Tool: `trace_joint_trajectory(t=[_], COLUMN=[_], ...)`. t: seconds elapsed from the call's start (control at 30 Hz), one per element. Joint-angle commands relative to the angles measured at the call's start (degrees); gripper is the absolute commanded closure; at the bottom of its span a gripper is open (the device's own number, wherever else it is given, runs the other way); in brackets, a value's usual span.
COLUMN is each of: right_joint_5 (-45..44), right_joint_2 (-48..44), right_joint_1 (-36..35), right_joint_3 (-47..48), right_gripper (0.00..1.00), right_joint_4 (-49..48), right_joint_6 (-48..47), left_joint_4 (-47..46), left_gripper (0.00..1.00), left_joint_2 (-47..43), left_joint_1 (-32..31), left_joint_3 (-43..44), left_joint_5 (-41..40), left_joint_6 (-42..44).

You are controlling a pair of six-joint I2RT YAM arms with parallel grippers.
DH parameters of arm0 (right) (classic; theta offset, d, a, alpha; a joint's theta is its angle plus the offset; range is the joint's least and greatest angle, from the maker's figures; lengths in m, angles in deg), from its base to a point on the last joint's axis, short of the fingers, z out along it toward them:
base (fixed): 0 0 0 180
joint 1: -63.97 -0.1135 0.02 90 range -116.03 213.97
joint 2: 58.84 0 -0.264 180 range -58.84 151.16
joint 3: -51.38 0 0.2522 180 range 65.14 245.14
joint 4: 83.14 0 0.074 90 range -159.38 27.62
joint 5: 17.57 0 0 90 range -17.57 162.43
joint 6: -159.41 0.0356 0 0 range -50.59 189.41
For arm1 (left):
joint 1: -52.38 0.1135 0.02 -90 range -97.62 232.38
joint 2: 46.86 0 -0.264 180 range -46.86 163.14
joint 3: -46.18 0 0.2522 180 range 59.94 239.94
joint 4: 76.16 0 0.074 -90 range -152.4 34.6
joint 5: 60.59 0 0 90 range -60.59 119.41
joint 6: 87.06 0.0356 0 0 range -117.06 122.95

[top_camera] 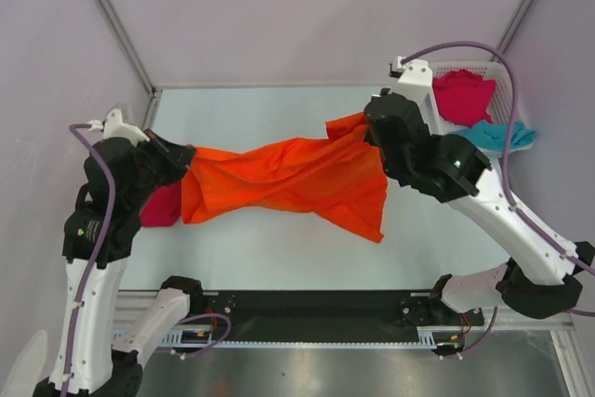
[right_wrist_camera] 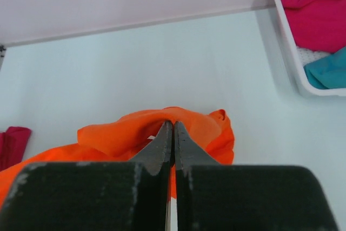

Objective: Fold and stack the t-shirts
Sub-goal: Flatten out the tshirt

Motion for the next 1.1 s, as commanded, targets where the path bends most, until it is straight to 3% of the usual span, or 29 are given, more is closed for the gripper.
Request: trace_joint_trajectory(t=[0.0, 0.17, 0.23, 0.27, 0.3, 0.33, 0.37, 0.4, 0.43, 0.6, 0.87, 1.07], right_joint_5=[-12.5, -26.4, -35.0, -38.7, -44.1, -44.1, -42.7, -41.4, -41.3, -41.8, -42.0, -45.0], right_joint_2=[-4.8, -5.6, -5.9, -6.3, -7.0, -8.5, -9.2, -9.3, -8.8, -6.0, -4.3, -3.0], right_joint_1=[-5.3, -15.6, -19.9, -24.2, -26.1, -27.0, -27.9, -28.3, -28.2, -25.1, -24.8, -21.7], right_joint_3=[2.3, 5.5, 4.1, 2.5, -0.8, -8.3, -12.3, -14.5, -15.2, -12.5, -11.8, -14.5], right_gripper=[1.0, 1.0, 1.0, 1.0, 1.0, 1.0, 1.0, 1.0, 1.0, 1.0, 1.0, 1.0], right_joint_4=[2.3, 0.7, -4.5, -16.3, -27.8, -58.8, -73.4, -84.6, -91.2, -78.9, -78.2, -78.3], right_joint_6=[2.7, 0.9, -6.1, -10.4, -29.9, -41.9, -55.3, -70.1, -73.0, -64.3, -63.2, -64.0], left_joint_4=[3.4, 6.1, 7.4, 7.8, 8.3, 8.8, 9.2, 9.9, 10.2, 9.4, 1.2, -5.1], left_gripper=[0.99, 0.98, 0.98, 0.98, 0.97, 0.97, 0.97, 0.97, 0.97, 0.96, 0.96, 0.97], left_joint_2=[-1.3, -2.5, -2.6, -3.0, -3.1, -3.3, -3.4, -3.3, -3.4, -3.2, -1.1, 2.6], left_joint_1=[0.5, 0.5, 0.4, 0.4, 0.5, 0.4, 0.4, 0.5, 0.4, 0.4, 0.5, 6.7], left_joint_3=[6.4, 11.8, 13.5, 15.2, 16.0, 16.9, 18.7, 19.5, 20.1, 17.6, 3.4, -6.3], left_joint_5=[2.3, 2.5, 2.5, 2.4, 2.1, 1.9, 1.7, 1.5, 1.4, 1.6, 7.1, 16.6], left_joint_6=[-0.5, -0.7, -0.7, -0.9, -0.9, -0.9, -0.8, -0.7, -0.7, -0.4, -0.9, -0.5])
